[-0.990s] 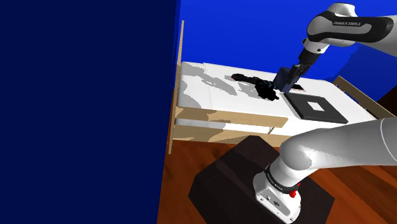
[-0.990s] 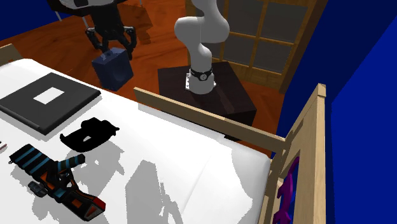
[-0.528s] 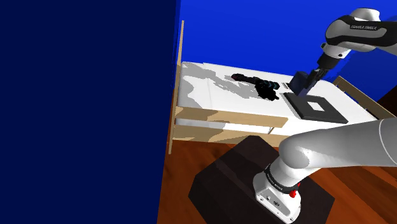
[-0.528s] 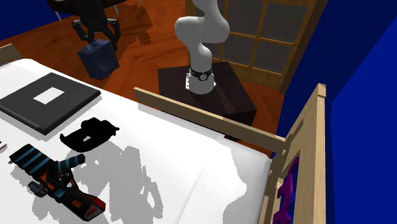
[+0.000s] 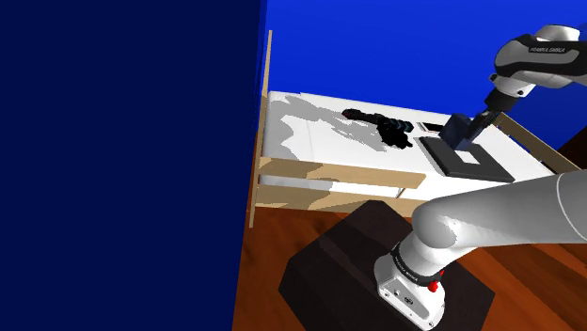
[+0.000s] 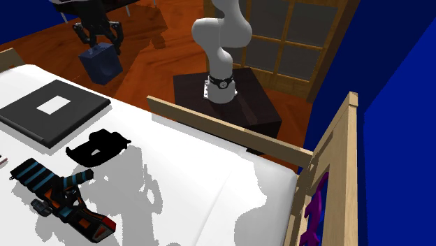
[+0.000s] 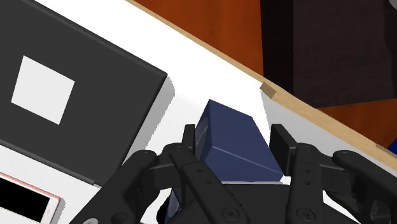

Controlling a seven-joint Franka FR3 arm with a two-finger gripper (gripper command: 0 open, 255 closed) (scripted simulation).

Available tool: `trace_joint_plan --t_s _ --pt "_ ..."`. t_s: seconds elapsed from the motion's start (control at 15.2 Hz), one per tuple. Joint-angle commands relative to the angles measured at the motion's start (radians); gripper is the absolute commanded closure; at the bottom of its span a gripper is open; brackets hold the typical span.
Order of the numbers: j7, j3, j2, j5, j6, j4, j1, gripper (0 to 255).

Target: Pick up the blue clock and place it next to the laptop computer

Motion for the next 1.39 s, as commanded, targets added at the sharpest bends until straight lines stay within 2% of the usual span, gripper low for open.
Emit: trace_joint_plan --t_s 0.0,1.32 --pt "-0.001 -0.011 0.005 -0.003 0.029 -0.022 0.0 255" --pt "-0.017 -0.129 0.106 -0.017 0.321 -0.215 0.023 255"
